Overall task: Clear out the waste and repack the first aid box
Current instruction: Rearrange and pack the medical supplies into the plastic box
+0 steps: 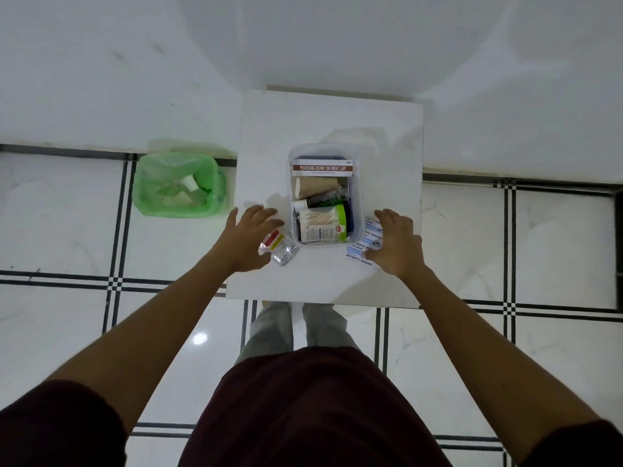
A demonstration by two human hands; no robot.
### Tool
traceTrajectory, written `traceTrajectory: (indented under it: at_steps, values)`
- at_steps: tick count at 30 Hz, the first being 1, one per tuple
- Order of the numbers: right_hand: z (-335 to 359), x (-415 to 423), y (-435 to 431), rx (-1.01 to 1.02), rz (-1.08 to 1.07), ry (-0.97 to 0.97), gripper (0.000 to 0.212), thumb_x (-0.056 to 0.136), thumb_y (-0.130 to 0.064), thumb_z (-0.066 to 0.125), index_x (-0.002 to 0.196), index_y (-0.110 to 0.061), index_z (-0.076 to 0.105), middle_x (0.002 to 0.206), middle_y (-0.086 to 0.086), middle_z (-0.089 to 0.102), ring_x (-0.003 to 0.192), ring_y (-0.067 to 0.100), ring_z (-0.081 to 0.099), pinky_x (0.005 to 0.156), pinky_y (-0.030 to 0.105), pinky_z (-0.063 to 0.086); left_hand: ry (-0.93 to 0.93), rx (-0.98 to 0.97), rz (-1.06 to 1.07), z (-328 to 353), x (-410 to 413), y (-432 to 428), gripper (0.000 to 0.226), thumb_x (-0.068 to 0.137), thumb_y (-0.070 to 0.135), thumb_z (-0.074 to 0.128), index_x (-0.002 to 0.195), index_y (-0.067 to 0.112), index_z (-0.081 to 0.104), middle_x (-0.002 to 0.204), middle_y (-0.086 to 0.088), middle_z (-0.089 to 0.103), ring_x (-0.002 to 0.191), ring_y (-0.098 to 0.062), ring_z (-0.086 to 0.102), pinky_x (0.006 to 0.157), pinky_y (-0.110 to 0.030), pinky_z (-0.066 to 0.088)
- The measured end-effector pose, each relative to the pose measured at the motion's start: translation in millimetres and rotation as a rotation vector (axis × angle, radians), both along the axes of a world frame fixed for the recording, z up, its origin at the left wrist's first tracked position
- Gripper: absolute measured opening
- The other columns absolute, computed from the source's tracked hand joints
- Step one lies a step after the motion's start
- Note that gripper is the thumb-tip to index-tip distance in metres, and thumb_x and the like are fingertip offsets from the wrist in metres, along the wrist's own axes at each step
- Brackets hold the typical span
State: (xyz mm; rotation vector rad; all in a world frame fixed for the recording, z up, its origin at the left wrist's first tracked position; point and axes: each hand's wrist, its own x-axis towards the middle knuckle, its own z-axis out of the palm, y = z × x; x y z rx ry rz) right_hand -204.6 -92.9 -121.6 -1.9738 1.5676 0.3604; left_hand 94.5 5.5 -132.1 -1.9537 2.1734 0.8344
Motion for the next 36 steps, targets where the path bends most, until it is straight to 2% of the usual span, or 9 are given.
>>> traceTrajectory:
  at_steps: [4, 9, 15, 19, 23, 27, 31, 33, 36]
  values:
    - [-9, 3, -4, -0.022, 0.057, 0.078, 0.094, 0.067, -0.041, 0.082, 0.142, -0.020, 0.031, 0.147, 0.009, 0.034, 0.130, 0.032, 0.034, 0.095, 0.052, 0.040, -0.058, 0.033, 0.004, 0, -6, -13, 0.073, 0.074, 0.036, 0.074, 0.137, 0.019, 0.042, 0.139, -0.008, 0.045, 0.135, -0.030, 0.034, 0.112, -0.063, 0.016]
    - [-13, 6, -8, -0.059, 0.072, 0.149, 0.089, 0.063, -0.049, 0.082, 0.135, -0.022, 0.037, 0.134, 0.008, 0.045, 0.121, 0.030, 0.041, 0.093, 0.052, 0.039, -0.061, 0.072, 0.086, 1, -11, -20, 0.054, 0.073, 0.031, 0.075, 0.122, 0.017, 0.055, 0.125, -0.009, 0.051, 0.127, -0.030, 0.040, 0.111, -0.059, 0.023]
    - [-10, 7, -7, -0.036, 0.087, 0.209, 0.057, 0.069, -0.049, 0.077, 0.116, -0.024, 0.055, 0.117, 0.005, 0.053, 0.112, 0.026, 0.046, 0.090, 0.048, 0.036, 0.062, 0.094, 0.284, 3, -13, -14, 0.026, 0.074, 0.026, 0.074, 0.094, 0.013, 0.064, 0.096, -0.005, 0.058, 0.091, -0.026, 0.057, 0.076, -0.037, 0.044]
    - [-4, 4, -3, -0.024, -0.043, 0.109, 0.009, 0.083, -0.026, 0.060, 0.085, -0.020, 0.067, 0.088, 0.004, 0.061, 0.092, 0.027, 0.057, 0.080, 0.041, 0.033, 0.278, 0.126, 0.572, 14, -8, -10, 0.011, 0.073, 0.013, 0.074, 0.077, 0.008, 0.066, 0.071, -0.001, 0.058, 0.069, -0.024, 0.056, 0.057, -0.025, 0.042]
    - [13, -2, -6, 0.091, -0.347, -0.114, 0.030, 0.085, -0.020, 0.056, 0.056, -0.012, 0.054, 0.061, 0.009, 0.057, 0.065, 0.029, 0.056, 0.065, 0.031, 0.034, 0.346, 0.026, 0.815, 35, 2, -8, 0.010, 0.078, 0.018, 0.073, 0.077, 0.009, 0.069, 0.068, 0.001, 0.062, 0.059, -0.008, 0.054, 0.052, -0.007, 0.037]
    - [46, -8, -11, -0.024, -0.523, -0.356, 0.032, 0.090, -0.019, 0.060, 0.072, 0.008, 0.063, 0.066, 0.024, 0.061, 0.061, 0.033, 0.054, 0.054, 0.027, 0.035, 0.385, -0.169, 0.954, 65, 7, -12, 0.014, 0.084, 0.020, 0.067, 0.086, 0.007, 0.071, 0.079, -0.004, 0.067, 0.064, -0.014, 0.056, 0.053, -0.005, 0.039]
    - [82, 3, -22, -0.082, -0.597, -0.514, 0.023, 0.083, -0.024, 0.072, 0.096, -0.006, 0.069, 0.083, 0.007, 0.069, 0.071, 0.015, 0.062, 0.060, 0.019, 0.047, 0.483, -0.335, 0.848, 100, -11, -35, 0.008, 0.085, 0.019, 0.067, 0.083, 0.012, 0.072, 0.069, 0.007, 0.064, 0.058, 0.002, 0.057, 0.056, -0.001, 0.039]
    - [94, 13, -29, -0.111, -0.633, -0.568, 0.029, 0.074, -0.025, 0.081, 0.095, -0.008, 0.069, 0.082, 0.006, 0.071, 0.071, 0.016, 0.066, 0.061, 0.023, 0.053, 0.538, -0.317, 0.748, 107, -28, -51, 0.010, 0.084, 0.019, 0.068, 0.082, 0.011, 0.073, 0.068, 0.008, 0.065, 0.058, 0.010, 0.056, 0.058, -0.002, 0.039]
    - [101, 30, -40, -0.048, -0.621, -0.598, 0.033, 0.064, -0.027, 0.088, 0.082, -0.006, 0.069, 0.079, 0.012, 0.074, 0.072, 0.023, 0.071, 0.065, 0.035, 0.059, 0.516, -0.235, 0.647, 102, -50, -76, 0.017, 0.085, 0.019, 0.067, 0.093, 0.006, 0.075, 0.081, -0.001, 0.070, 0.066, 0.003, 0.058, 0.066, -0.008, 0.040]
